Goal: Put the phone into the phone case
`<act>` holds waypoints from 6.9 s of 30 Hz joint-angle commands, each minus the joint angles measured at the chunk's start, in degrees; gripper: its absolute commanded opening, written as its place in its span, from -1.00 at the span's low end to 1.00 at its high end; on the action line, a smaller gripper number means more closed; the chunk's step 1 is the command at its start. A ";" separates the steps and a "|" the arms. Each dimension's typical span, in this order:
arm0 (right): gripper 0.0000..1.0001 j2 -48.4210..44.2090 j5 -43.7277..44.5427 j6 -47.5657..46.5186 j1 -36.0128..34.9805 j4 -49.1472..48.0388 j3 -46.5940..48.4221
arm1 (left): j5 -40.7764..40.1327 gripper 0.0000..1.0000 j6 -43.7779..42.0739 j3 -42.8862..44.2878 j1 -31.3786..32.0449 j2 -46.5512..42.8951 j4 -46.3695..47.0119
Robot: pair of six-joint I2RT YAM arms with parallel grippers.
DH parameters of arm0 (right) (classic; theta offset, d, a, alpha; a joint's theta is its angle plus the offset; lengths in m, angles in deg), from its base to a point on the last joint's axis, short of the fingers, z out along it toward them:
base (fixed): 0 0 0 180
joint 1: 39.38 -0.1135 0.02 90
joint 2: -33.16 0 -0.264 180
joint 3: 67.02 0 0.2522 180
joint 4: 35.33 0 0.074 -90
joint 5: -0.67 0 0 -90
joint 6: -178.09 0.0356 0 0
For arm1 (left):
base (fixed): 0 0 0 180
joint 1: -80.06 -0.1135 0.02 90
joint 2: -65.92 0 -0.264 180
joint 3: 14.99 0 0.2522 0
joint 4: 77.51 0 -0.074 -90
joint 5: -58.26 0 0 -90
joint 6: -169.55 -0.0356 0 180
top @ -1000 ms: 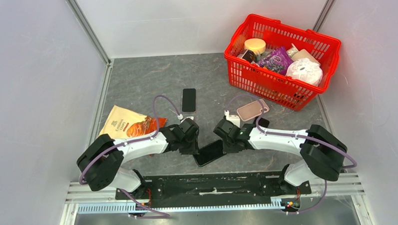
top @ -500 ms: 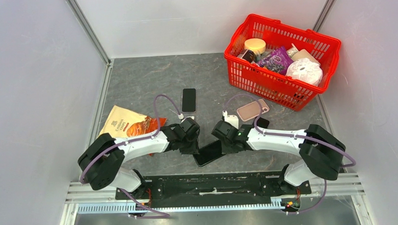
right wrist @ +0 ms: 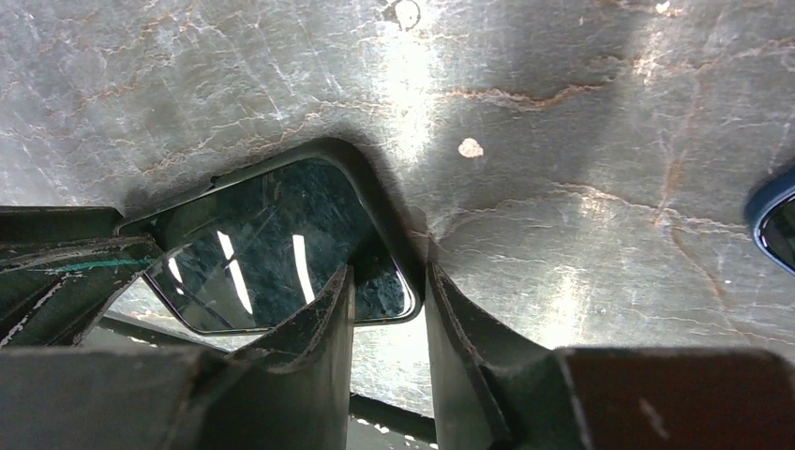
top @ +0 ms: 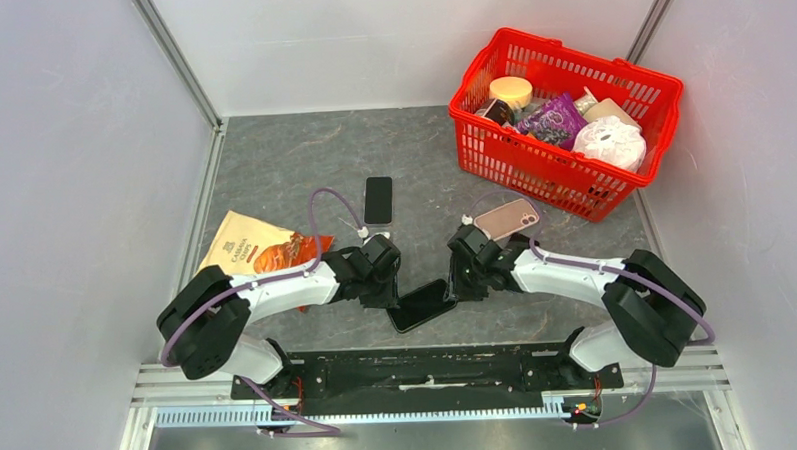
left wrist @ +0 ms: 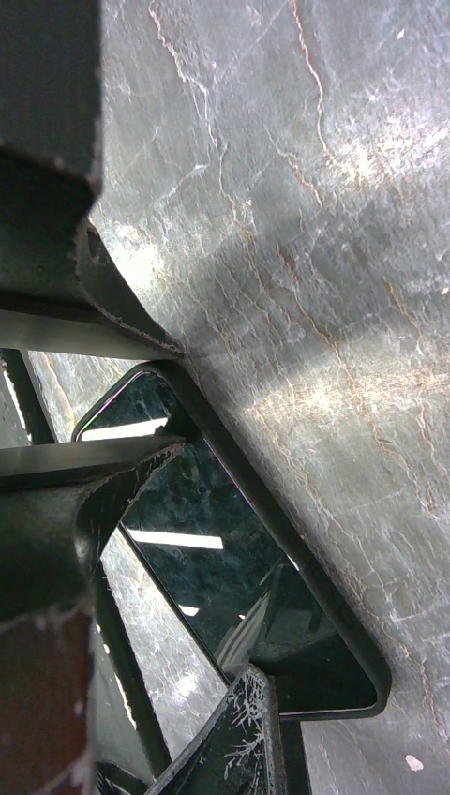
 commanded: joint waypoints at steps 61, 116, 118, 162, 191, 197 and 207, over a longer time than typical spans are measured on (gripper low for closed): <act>0.85 -27.76 -7.09 -6.66 22.20 14.15 -3.25 | -3.11 0.83 -43.42 20.64 13.32 17.84 -1.52; 0.84 -26.07 -1.43 -8.20 24.25 14.79 -3.84 | -16.25 0.06 -32.30 46.49 -29.89 33.50 -1.69; 0.84 -25.88 -0.58 -7.77 24.18 14.88 -3.59 | -16.58 0.60 -32.08 46.16 -29.97 33.48 -1.73; 0.80 -34.67 16.29 2.71 29.56 22.41 -1.14 | 5.29 0.15 -33.83 63.25 -3.55 48.87 13.50; 0.85 -24.38 16.84 -0.09 29.56 14.52 -1.30 | -13.23 -0.95 -26.49 40.18 0.79 35.65 14.11; 0.89 -19.99 16.73 -0.85 29.57 12.24 -0.99 | -19.03 -0.96 -15.45 30.77 0.87 26.65 8.35; 0.90 -11.32 13.82 -1.54 29.54 7.64 -0.64 | -22.64 -0.95 -2.74 12.49 2.37 9.79 4.39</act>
